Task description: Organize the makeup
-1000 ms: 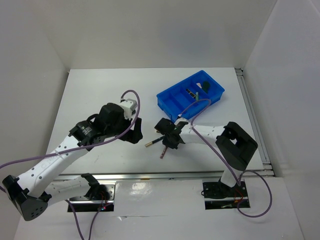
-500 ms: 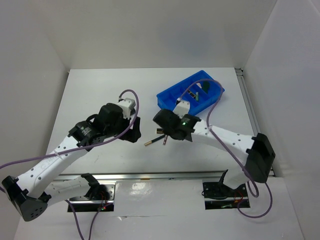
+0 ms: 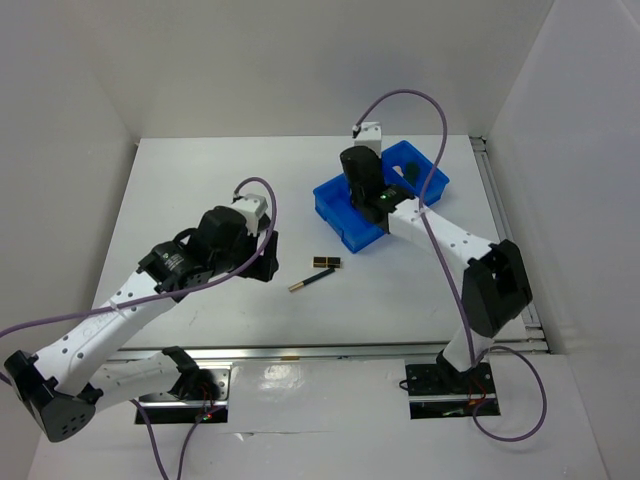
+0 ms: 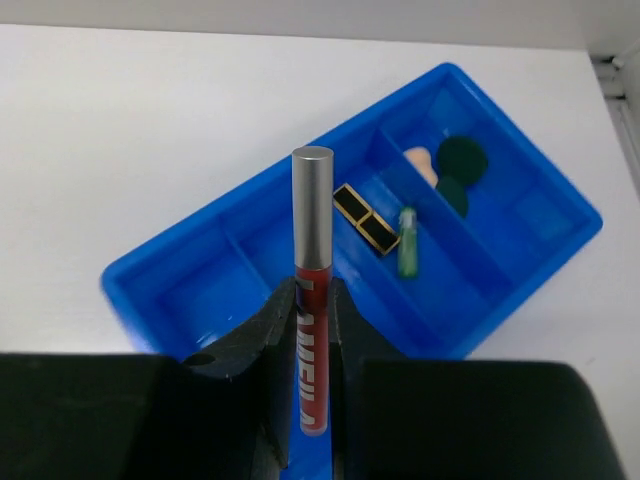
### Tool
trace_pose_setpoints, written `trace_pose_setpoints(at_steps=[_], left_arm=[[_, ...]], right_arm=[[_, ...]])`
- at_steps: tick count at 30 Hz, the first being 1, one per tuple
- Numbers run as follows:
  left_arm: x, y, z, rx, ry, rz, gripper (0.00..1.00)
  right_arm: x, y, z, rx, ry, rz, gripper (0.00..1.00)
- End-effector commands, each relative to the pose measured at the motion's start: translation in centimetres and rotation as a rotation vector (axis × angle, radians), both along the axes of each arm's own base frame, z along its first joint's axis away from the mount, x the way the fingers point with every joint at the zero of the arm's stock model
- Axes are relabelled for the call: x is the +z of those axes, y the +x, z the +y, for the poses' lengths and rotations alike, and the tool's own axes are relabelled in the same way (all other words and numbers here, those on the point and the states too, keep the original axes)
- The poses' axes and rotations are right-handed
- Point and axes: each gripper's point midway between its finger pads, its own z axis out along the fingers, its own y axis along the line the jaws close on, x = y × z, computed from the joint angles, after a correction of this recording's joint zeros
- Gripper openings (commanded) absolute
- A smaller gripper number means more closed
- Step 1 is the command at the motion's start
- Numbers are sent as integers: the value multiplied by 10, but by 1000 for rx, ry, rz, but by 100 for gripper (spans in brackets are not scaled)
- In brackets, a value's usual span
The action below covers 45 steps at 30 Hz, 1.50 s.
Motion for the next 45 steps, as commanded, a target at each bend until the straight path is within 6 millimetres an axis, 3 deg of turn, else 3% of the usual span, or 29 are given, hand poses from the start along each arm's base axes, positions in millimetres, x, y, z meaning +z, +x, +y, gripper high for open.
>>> trace_pose_setpoints(at_steps=[1, 6, 10, 18, 31, 32, 36, 38, 39, 41, 42, 45], left_arm=[[6, 7, 6, 49, 12, -29, 93], [4, 11, 6, 72, 1, -35, 93], [-9, 11, 8, 79, 20, -24, 93], [-14, 16, 4, 85, 22, -13, 93], [-19, 19, 5, 98, 44, -6, 93], [-19, 19, 5, 98, 44, -6, 93], [-20, 18, 8, 112, 50, -1, 93], [-22, 17, 9, 112, 56, 6, 93], [-16, 17, 8, 112, 44, -8, 93], [-13, 17, 9, 113, 38, -14, 93], [-13, 17, 10, 119, 42, -19, 93], [-7, 16, 11, 120, 34, -28, 93]], right_arm=[[23, 42, -9, 39, -83, -134, 0], [-13, 71, -23, 68, -156, -90, 0], [-31, 83, -16, 132, -190, -70, 0], [-55, 84, 2, 240, -187, -29, 0], [-114, 82, -5, 254, -251, 98, 0], [-114, 82, -5, 254, -251, 98, 2], [-127, 77, -7, 250, -246, 134, 23], [-122, 78, -7, 234, -234, 135, 45], [-122, 78, -7, 234, -234, 135, 51], [-104, 81, -8, 217, -221, 110, 60], [-103, 81, -9, 208, -225, 109, 60], [-77, 78, -14, 186, -214, 84, 58]])
